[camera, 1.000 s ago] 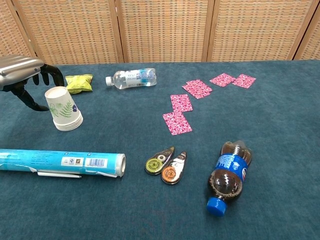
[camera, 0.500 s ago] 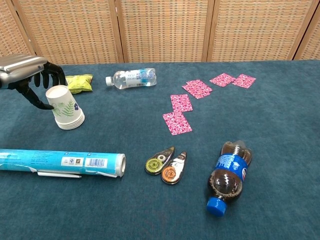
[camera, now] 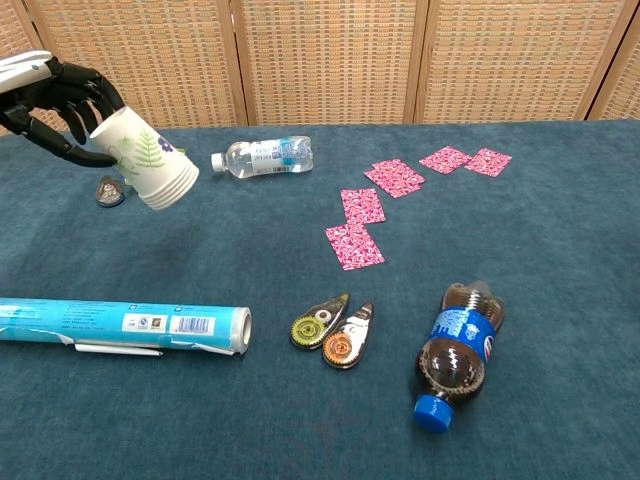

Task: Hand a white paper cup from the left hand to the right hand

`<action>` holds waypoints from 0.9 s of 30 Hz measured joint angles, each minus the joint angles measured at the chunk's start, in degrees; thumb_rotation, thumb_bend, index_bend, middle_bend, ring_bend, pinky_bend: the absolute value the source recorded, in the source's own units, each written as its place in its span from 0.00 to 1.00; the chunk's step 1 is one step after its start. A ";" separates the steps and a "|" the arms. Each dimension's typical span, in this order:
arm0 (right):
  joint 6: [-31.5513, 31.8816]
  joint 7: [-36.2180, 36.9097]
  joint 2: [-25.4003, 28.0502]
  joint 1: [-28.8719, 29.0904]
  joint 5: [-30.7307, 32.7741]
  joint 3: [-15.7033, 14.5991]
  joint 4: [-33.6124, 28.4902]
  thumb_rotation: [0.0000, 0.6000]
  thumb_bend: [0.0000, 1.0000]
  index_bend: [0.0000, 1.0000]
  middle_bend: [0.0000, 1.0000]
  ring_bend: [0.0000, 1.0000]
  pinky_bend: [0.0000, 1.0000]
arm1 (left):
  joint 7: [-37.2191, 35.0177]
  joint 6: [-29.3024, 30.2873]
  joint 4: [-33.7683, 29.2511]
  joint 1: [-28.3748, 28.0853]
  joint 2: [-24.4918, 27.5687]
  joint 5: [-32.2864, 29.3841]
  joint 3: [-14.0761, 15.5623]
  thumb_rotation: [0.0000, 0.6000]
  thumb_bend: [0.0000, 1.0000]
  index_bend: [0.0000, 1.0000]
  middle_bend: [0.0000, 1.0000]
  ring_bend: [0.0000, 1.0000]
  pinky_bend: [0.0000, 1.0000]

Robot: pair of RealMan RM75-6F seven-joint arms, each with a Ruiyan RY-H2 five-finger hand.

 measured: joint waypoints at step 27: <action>9.10 25.74 -11.18 20.70 -22.90 1.33 37.89 1.00 0.11 0.36 0.23 0.12 0.09 | -54.48 -20.05 5.86 -17.05 -14.27 0.63 -4.55 1.00 0.19 0.49 0.49 0.47 0.45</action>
